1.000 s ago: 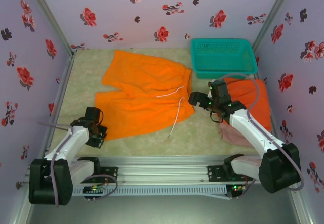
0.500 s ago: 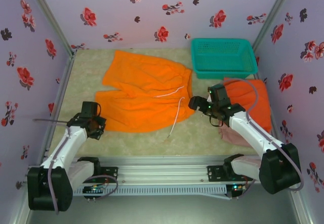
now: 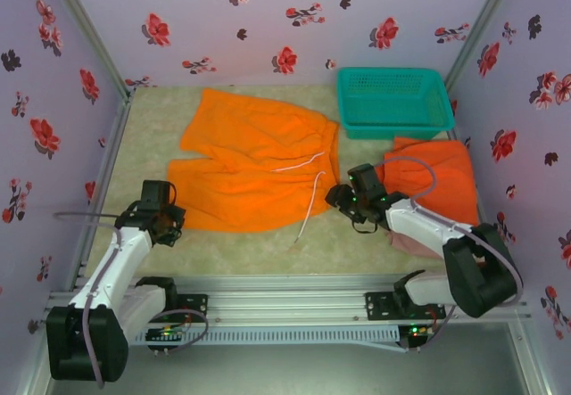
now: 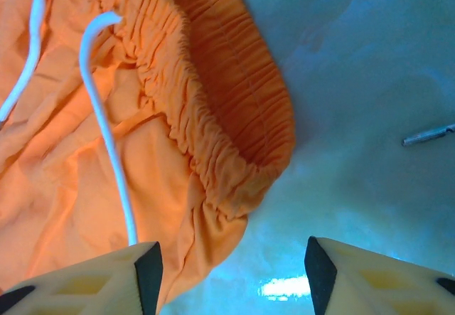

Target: Fold and stack the shorts

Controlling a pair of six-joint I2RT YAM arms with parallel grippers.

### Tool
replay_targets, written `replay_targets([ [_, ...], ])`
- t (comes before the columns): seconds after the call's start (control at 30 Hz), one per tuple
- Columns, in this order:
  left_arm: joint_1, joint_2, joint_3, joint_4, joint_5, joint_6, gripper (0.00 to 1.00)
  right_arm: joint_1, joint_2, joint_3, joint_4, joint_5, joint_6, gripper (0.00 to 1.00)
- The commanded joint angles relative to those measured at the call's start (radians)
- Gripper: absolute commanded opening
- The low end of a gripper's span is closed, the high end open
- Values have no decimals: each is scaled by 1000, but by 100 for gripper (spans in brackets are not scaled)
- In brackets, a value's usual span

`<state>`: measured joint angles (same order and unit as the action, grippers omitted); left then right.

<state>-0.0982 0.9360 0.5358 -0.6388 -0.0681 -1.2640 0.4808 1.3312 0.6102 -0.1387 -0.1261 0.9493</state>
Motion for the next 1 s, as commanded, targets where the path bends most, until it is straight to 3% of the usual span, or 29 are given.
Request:
replay_targets([
  [0.0, 3, -12, -16, 4, -28, 21, 0, 6, 36, 47, 45, 59, 8, 53],
  [0.4, 6, -11, -32, 29, -29, 21, 0, -1, 186, 125, 23, 88, -44, 37],
  [0.6, 12, -13, -39, 32, -30, 25, 0, -3, 219, 127, 22, 94, -41, 18],
  [0.83, 28, -33, 3, 11, -33, 49, 0, -19, 185, 162, -11, 91, -60, 2],
  [0.97, 42, -62, 94, -37, -61, 83, 0, -33, 135, 239, -79, 82, -113, 0],
])
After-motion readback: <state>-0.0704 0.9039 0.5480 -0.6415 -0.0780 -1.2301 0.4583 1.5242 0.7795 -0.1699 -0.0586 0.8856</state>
